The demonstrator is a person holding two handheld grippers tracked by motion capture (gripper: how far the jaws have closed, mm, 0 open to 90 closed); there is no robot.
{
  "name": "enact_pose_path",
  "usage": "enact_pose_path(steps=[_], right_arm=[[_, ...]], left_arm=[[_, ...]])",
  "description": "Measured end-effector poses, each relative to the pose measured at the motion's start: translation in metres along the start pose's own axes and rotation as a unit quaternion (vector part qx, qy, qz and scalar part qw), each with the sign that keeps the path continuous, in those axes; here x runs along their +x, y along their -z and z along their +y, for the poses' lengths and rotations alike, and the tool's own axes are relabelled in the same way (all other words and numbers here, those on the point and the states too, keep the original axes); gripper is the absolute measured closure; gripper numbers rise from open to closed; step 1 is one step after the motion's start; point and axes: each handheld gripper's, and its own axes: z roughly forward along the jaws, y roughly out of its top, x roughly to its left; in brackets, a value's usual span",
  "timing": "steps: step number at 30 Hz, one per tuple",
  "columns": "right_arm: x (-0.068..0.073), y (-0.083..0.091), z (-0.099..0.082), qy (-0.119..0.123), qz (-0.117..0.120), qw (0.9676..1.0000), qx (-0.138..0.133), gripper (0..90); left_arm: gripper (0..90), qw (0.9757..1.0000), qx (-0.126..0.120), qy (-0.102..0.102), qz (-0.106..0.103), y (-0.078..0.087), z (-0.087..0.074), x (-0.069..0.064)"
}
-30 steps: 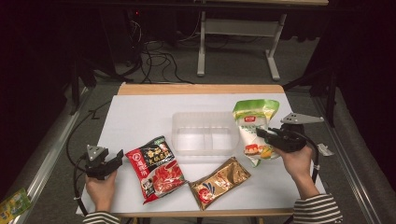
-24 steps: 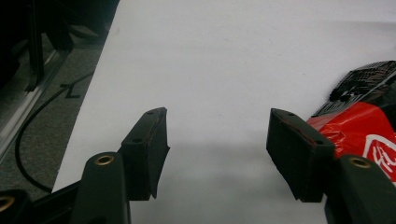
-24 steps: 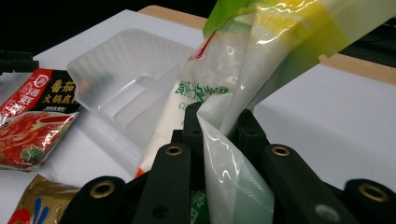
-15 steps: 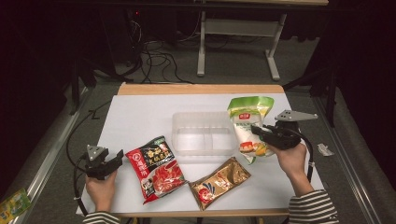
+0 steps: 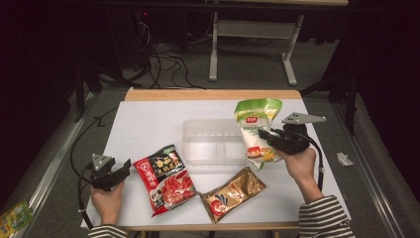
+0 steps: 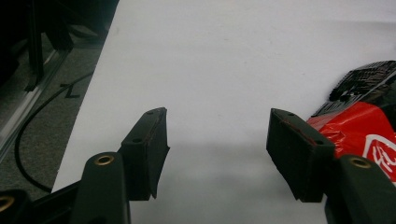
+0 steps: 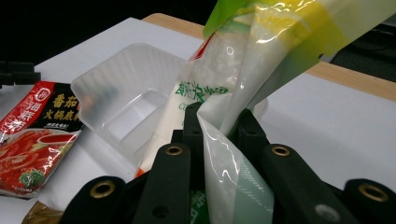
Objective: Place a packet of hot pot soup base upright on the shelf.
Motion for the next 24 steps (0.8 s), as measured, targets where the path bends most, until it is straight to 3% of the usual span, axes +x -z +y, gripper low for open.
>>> enact_pose_path(steps=[24], right_arm=[[0.001, -0.041, 0.018, -0.011, -0.016, 0.9998, 0.006, 79.0]], left_arm=[[38.9, 1.0000, 0.001, 0.001, -0.001, 0.000, 0.000, 0.000]])
